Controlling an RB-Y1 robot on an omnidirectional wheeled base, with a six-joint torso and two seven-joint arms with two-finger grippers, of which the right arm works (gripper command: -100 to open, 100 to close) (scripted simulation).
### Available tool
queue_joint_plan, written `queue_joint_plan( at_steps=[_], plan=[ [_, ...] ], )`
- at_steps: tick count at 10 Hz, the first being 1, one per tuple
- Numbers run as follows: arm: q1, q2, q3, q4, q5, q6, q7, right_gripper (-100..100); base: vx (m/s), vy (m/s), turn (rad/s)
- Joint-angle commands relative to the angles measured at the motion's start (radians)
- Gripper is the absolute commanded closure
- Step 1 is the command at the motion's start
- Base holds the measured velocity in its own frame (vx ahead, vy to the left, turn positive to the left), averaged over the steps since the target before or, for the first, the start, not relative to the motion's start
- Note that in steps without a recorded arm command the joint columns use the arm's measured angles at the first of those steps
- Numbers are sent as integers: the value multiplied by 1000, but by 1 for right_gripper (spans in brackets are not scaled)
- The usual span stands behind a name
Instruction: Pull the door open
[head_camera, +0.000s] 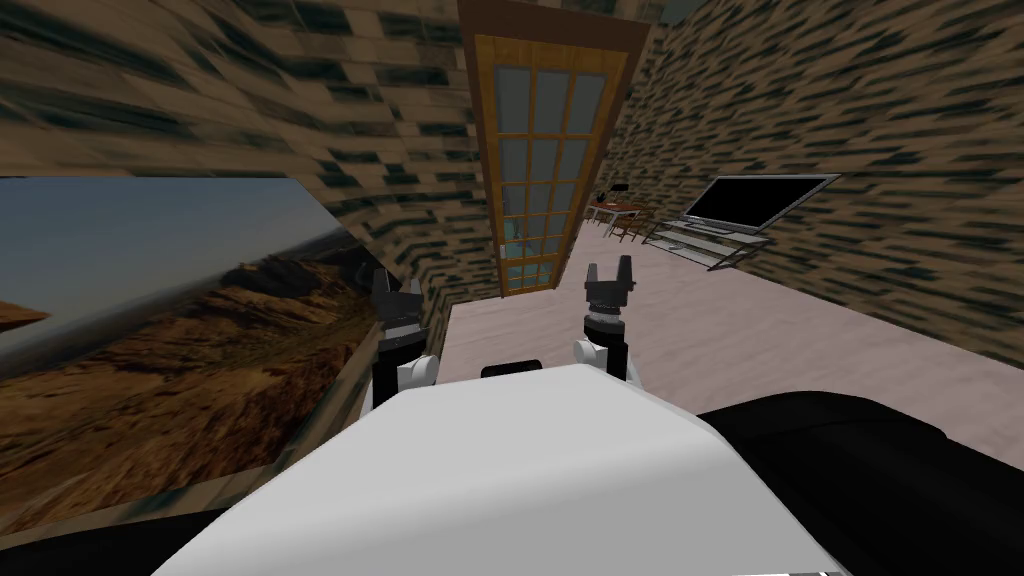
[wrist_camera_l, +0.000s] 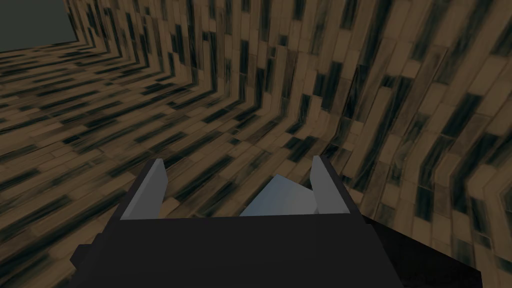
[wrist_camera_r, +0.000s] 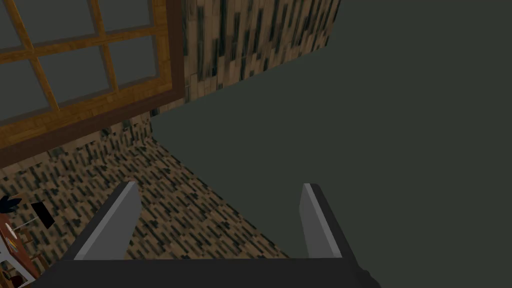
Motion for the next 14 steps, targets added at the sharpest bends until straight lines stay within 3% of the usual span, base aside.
queue_joint_plan(
  at_steps=[1, 14],
  plan=[
    [-4, -10, 2, 28, -22, -9, -23, -100, 56, 10, 167],
    [-40, -83, 24, 299, -236, -92, -245, -100, 126, -1, 158]
  ],
)
